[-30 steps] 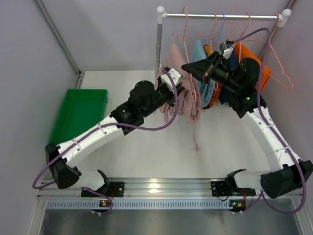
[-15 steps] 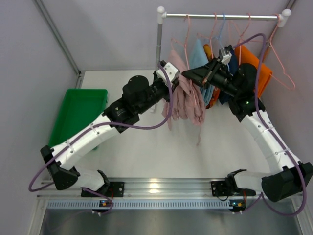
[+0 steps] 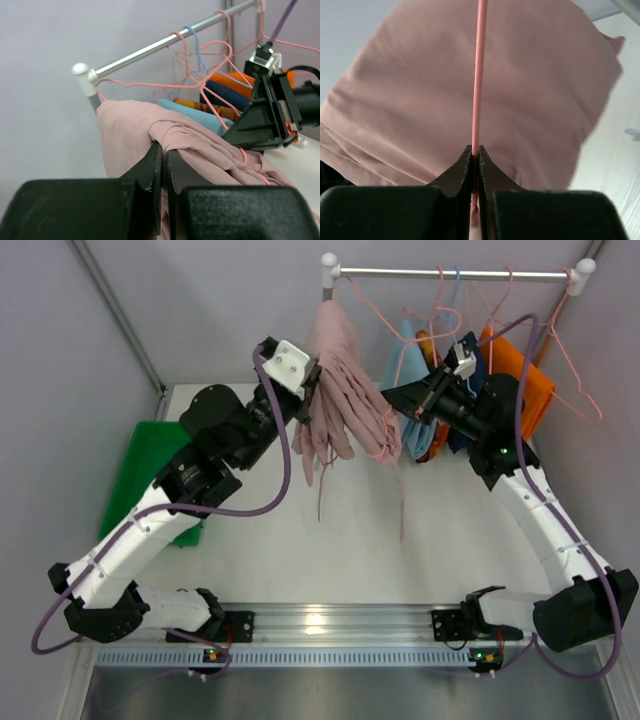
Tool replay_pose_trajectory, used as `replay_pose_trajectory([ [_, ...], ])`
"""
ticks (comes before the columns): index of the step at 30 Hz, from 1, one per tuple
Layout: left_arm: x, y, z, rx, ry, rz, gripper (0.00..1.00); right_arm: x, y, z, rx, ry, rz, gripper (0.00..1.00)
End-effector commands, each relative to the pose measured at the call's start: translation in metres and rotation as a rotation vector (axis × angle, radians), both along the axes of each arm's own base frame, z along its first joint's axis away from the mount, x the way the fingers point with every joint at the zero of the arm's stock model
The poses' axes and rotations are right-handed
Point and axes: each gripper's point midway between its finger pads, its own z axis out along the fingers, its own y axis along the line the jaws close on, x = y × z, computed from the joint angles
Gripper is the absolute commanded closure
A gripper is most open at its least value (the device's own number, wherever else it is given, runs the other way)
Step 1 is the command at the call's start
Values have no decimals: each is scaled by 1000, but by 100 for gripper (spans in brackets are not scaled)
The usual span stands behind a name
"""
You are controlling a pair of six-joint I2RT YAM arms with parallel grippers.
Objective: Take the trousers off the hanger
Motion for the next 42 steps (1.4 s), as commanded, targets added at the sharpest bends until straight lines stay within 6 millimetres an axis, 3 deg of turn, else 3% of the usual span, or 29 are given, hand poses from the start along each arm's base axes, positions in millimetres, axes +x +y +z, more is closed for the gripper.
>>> replay_pose_trajectory([
  [1,-22,68,114,-268,-241,138,100,8,-9,-23,-95,-26,-38,100],
  [11,-40,136,199,-456,-415,307,100,-2,1,-60,-234,-10,-22,100],
  [15,-48,163,217,-480,-487,390,100,-7,3,-66,-272,-23,-14,100],
  [19,-52,206,221,-485,-526,525,100,-13,4,-60,-288,-63,-1,100],
  [20,-49,223,219,-474,-537,591,100,-17,4,-56,-287,-77,2,100],
  [21,-60,242,219,-486,-548,631,100,-19,4,-55,-287,-83,5,100],
  [23,-54,264,200,-415,-546,742,100,-25,3,-52,-293,-106,16,100],
  [24,-72,283,199,-423,-569,784,100,-26,3,-54,-298,-107,19,100],
  [26,-62,298,169,-278,-560,907,100,-31,2,-53,-310,-131,28,100],
  [27,-84,313,165,-270,-593,941,100,-33,2,-55,-317,-131,35,100],
  [28,-90,322,158,-239,-616,995,100,-34,1,-56,-324,-140,39,100],
  [29,-72,320,128,-114,-579,1044,100,-36,1,-54,-325,-151,41,100],
  [30,-89,330,122,-108,-597,1076,100,-38,1,-55,-330,-156,45,100],
  [31,-92,338,111,-80,-591,1119,100,-39,1,-55,-332,-159,49,100],
  [39,-87,375,-4,136,-418,1340,100,-49,0,-42,-342,-208,75,100],
  [42,-92,390,-32,174,-372,1421,100,-51,0,-40,-346,-217,76,100],
])
